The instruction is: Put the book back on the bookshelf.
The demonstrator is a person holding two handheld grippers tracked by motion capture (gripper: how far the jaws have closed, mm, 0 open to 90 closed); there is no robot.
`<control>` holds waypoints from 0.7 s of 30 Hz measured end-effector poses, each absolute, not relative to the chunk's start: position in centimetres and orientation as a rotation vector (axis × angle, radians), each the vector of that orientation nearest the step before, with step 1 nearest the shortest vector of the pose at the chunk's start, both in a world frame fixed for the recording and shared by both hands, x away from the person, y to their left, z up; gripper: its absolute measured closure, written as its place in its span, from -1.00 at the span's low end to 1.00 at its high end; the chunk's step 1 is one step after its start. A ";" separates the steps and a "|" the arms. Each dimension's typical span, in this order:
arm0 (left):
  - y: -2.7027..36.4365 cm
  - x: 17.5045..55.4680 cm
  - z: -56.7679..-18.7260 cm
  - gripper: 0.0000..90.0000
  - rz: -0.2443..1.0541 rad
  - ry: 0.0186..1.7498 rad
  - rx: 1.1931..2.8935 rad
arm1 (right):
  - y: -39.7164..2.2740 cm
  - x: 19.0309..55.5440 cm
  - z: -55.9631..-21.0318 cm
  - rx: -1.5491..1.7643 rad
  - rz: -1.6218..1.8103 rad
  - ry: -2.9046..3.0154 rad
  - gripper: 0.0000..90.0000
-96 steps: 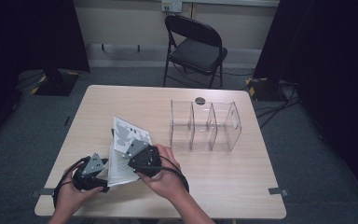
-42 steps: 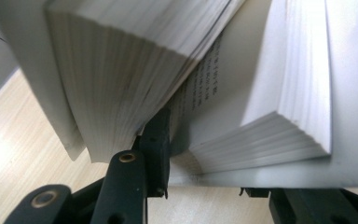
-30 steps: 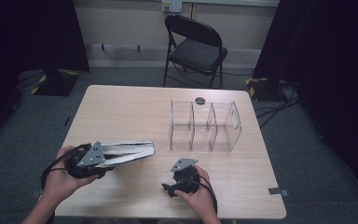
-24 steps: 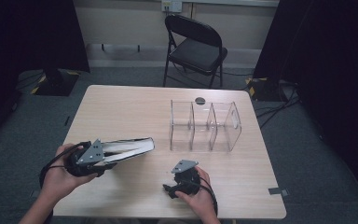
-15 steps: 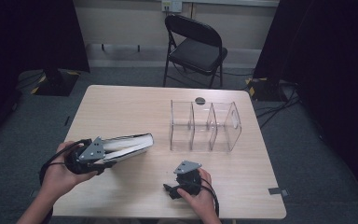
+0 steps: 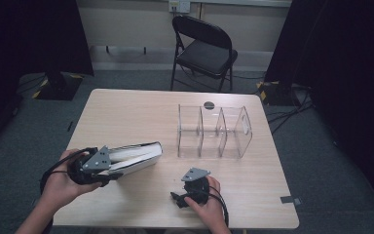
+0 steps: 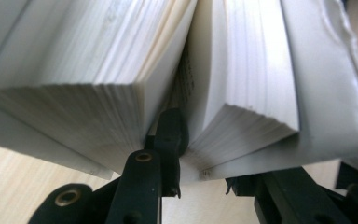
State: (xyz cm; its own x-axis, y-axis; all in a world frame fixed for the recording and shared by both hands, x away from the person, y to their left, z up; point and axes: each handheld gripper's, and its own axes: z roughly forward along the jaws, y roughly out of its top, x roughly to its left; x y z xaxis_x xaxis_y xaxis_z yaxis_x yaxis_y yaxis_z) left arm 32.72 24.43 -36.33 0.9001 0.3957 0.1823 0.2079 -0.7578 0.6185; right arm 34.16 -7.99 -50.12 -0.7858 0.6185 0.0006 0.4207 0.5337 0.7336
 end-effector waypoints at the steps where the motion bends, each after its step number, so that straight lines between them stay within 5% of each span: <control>1: 24.4 32.6 -36.3 0.57 0.403 0.431 2.440 | -8.0 34.1 -50.1 0.876 1.095 2.514 -0.71; 21: 24.7 32.4 -35.6 0.63 0.308 0.406 2.434 | -7.9 34.3 -50.1 0.884 1.094 2.518 -0.75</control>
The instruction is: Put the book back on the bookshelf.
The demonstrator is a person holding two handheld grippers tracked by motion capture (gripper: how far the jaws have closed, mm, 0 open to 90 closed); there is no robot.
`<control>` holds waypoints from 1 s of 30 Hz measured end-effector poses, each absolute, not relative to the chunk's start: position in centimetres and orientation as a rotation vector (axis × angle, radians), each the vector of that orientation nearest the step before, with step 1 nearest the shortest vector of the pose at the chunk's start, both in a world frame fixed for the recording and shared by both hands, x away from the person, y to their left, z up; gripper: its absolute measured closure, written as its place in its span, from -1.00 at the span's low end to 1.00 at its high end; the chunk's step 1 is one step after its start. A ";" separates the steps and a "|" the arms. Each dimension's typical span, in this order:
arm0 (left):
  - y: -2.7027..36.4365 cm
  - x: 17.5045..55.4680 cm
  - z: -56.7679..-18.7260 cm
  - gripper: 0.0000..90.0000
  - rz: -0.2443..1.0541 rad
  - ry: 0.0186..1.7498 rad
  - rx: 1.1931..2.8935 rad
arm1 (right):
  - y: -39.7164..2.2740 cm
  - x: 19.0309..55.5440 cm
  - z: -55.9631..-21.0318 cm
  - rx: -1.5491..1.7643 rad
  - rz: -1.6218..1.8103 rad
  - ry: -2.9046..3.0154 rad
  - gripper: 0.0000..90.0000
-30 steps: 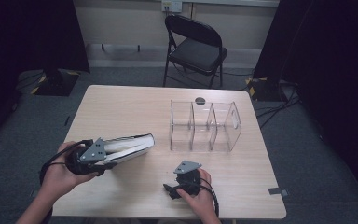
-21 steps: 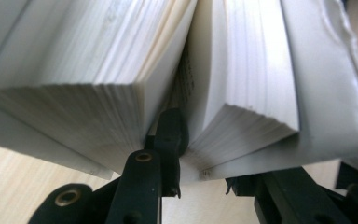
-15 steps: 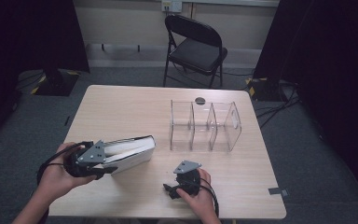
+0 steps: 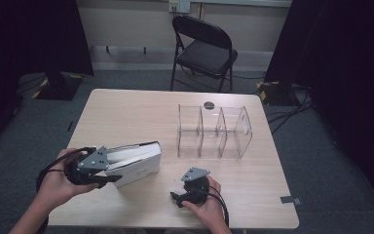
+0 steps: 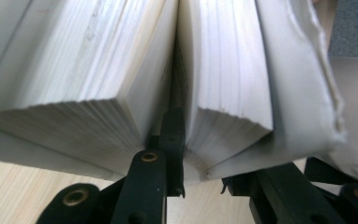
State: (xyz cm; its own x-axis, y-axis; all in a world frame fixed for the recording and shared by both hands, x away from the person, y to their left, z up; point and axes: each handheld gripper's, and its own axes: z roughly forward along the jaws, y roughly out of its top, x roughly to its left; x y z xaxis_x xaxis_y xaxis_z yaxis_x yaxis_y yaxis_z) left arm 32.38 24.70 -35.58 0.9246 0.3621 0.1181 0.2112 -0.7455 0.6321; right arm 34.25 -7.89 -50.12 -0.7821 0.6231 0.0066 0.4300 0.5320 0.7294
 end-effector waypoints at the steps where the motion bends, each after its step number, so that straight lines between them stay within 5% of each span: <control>1: 24.8 32.4 -35.5 0.64 0.303 0.399 2.439 | -7.8 34.4 -50.1 0.877 1.089 2.517 -0.78; 22: 25.5 32.2 -35.1 0.68 0.205 0.483 2.427 | -7.6 34.5 -50.1 0.900 1.082 2.505 -0.77; 30: 25.7 32.1 -35.3 0.67 0.201 0.520 2.391 | -7.3 34.8 -49.7 0.842 1.061 2.556 -0.60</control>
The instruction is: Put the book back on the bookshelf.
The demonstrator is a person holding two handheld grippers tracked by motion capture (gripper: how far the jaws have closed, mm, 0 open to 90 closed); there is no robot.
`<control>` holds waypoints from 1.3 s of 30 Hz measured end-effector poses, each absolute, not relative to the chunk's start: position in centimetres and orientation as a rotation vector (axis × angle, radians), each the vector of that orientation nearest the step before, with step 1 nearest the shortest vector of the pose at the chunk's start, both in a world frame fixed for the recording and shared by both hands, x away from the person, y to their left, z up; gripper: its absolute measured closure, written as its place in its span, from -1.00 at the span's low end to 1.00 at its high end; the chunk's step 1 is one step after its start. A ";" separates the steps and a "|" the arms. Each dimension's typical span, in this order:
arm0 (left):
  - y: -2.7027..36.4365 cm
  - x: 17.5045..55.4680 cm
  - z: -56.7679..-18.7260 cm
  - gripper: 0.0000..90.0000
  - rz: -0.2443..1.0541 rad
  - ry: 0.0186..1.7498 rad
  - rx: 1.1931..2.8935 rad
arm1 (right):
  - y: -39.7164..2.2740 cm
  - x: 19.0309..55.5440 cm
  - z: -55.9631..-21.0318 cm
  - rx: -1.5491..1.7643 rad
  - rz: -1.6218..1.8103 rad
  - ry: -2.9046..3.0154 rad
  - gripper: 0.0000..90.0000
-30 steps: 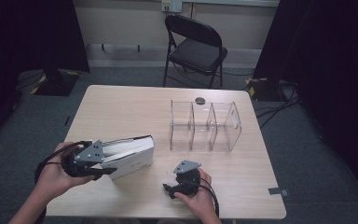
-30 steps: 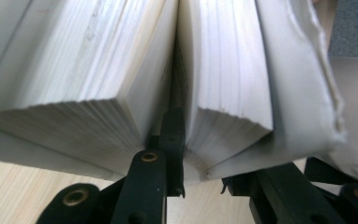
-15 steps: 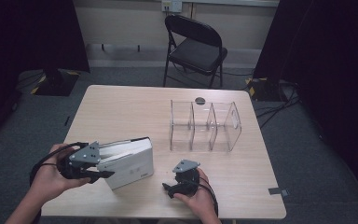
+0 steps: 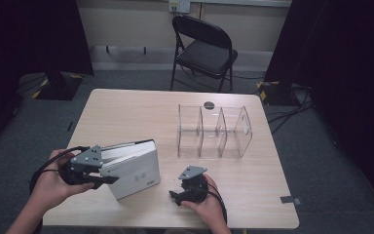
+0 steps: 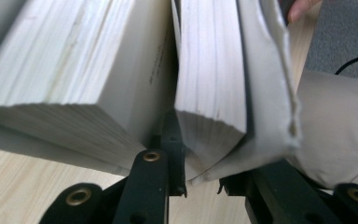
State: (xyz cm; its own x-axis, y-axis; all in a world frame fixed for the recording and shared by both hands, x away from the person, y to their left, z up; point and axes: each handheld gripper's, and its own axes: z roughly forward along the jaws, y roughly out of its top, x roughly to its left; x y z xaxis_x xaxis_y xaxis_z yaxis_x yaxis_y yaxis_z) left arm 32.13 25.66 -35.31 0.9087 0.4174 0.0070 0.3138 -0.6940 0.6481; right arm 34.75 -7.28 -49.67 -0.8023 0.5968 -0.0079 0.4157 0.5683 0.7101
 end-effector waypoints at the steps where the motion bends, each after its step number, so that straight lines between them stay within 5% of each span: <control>1: 25.7 32.1 -35.3 0.66 0.197 0.532 2.395 | -7.2 34.8 -49.6 0.840 1.057 2.571 -0.59; 39: 26.4 31.7 -36.2 0.31 0.243 0.620 2.376 | -2.8 37.0 -42.3 0.517 1.073 2.740 -0.50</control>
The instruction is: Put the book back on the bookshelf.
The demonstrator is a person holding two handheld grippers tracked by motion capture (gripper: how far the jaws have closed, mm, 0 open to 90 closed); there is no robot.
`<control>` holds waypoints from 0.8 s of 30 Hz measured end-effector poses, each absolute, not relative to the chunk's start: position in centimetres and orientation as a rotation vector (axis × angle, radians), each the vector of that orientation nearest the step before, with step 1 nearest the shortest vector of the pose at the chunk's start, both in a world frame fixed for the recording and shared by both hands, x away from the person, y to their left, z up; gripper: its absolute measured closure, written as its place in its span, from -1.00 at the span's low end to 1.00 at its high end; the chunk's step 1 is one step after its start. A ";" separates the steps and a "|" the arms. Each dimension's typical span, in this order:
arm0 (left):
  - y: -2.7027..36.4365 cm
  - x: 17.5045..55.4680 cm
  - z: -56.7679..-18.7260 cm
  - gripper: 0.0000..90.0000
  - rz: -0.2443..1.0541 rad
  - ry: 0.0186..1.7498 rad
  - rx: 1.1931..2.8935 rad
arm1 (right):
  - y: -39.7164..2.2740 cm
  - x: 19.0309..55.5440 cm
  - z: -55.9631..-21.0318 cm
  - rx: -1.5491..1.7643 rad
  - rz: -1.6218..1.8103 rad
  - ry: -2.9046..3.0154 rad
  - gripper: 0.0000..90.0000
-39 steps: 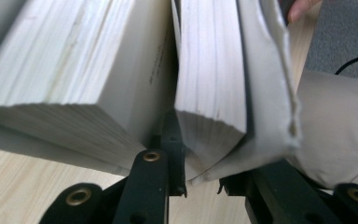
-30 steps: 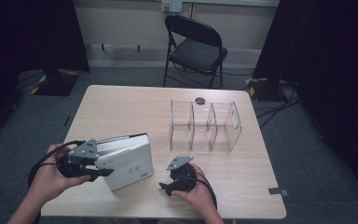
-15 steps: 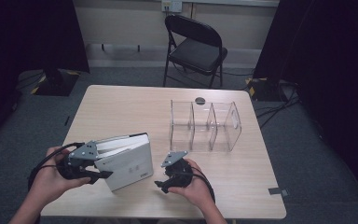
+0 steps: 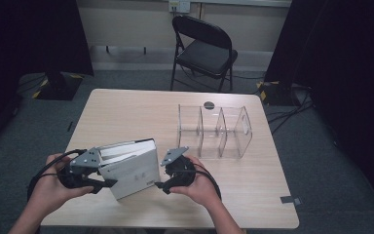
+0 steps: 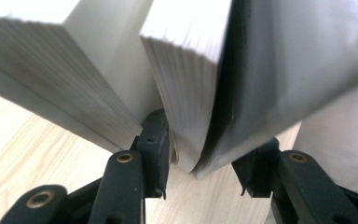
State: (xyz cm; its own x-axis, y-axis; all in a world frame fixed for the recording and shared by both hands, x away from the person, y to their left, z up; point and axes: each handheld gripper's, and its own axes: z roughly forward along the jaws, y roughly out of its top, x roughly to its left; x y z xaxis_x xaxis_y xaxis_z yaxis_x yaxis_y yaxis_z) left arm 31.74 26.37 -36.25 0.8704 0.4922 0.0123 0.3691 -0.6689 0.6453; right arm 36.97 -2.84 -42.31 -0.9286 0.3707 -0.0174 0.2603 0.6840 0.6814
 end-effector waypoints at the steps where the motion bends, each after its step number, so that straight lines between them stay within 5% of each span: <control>1: 26.5 31.7 -36.2 0.30 0.240 0.622 2.367 | -2.7 37.1 -42.0 0.508 1.081 2.737 -0.50; 24: 28.0 31.4 -36.7 0.06 0.255 0.674 2.336 | -1.1 38.4 -37.9 0.398 1.112 2.767 -0.48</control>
